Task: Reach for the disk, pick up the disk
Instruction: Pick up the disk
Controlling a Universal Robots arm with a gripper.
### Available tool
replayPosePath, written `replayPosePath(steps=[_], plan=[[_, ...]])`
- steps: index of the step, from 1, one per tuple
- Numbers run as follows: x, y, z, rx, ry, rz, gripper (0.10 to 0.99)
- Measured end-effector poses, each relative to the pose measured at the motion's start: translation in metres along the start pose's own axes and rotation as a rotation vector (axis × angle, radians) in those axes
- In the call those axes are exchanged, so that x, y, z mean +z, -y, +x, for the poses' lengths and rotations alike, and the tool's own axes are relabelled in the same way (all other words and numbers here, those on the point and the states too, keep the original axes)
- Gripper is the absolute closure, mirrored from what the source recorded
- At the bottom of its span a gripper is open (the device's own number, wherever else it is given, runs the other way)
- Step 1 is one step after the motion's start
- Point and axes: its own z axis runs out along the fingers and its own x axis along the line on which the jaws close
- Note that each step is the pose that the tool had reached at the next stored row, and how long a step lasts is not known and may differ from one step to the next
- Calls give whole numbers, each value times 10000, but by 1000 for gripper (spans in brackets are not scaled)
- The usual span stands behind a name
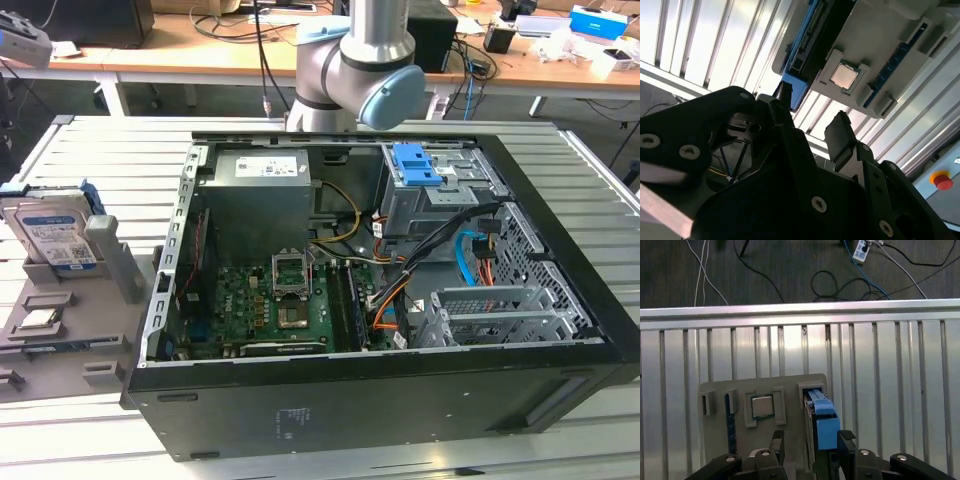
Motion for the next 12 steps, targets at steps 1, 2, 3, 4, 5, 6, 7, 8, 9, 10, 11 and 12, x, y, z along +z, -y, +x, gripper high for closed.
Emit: replayPosePath(steps=[1, 2, 3, 4, 5, 6, 7, 8, 9, 10, 11, 12], plan=[[19, 2, -23, -48, -2, 0, 541], [51, 6, -64, -115, -5, -1, 541], [71, 8, -87, -153, -6, -1, 541], [90, 10, -105, -190, -7, 0, 541], [117, 11, -126, -248, -9, 2, 541], [135, 11, -131, -285, -10, 1, 541], [160, 13, -132, -332, -13, 0, 541], [178, 14, -132, -375, -15, 0, 541], [202, 17, -132, -452, -18, 0, 541], [220, 20, -133, -508, -19, 1, 541], [266, 28, -133, -660, -26, 0, 541], [304, 35, -133, -781, -32, 0, 541]])
